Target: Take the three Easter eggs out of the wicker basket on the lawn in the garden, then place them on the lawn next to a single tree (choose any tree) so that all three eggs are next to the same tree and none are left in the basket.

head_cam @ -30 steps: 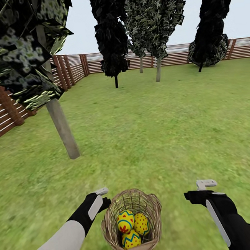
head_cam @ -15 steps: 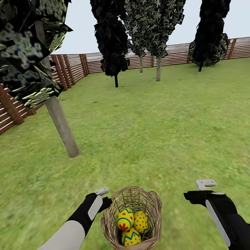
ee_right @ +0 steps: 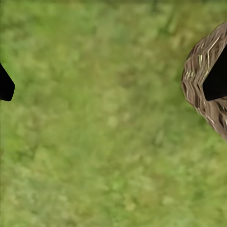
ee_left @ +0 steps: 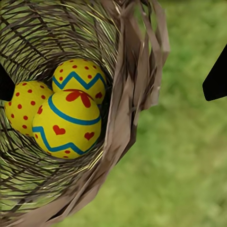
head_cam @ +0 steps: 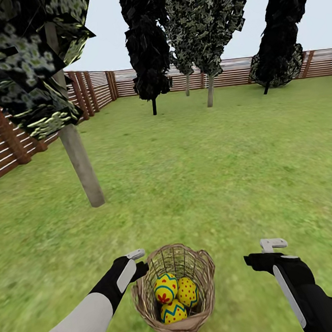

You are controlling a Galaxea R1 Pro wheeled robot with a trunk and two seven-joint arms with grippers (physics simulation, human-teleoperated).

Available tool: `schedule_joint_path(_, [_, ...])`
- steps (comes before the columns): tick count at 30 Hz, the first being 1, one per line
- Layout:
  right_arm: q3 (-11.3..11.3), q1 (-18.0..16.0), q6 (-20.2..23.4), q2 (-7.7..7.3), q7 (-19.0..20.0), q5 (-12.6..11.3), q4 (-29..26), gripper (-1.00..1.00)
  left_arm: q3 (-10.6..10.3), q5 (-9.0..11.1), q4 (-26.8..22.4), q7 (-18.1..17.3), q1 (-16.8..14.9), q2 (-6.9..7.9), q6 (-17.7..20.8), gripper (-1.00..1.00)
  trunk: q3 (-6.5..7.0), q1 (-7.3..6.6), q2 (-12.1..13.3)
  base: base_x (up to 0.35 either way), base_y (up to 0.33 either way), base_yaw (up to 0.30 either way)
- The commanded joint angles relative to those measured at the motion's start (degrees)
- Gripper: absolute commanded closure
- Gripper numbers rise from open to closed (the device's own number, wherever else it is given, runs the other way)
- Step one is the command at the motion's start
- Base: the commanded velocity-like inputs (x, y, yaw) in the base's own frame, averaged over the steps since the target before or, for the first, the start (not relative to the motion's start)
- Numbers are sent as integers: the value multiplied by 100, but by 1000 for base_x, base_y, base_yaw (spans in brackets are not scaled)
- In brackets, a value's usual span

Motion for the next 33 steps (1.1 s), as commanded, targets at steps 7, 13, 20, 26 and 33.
schedule_joint_path(7, [4,-3,27,-1,-5,2,3,-100,-43,60,-10,53,-2,13,16,-100,-131,154,-285,0,0,0])
schedule_joint_path(13, [12,-192,72,-18,8,-12,-191,-100,-50,78,-35,31,69,62,4,-100,-131,153,-283,0,0,0])
schedule_joint_path(20, [-2,-197,45,-19,3,34,-4,-100,-70,78,-260,44,85,97,18,-100,-131,153,-283,0,0,0])
schedule_joint_path(26, [-8,-197,45,-19,3,34,-1,-100,-71,78,-371,49,84,97,18,-100,-131,153,-283,0,0,0])
schedule_joint_path(33, [-8,-197,46,-23,3,34,-1,-100,-79,78,-351,49,85,93,18,-100,-185,219,-404,0,0,0])
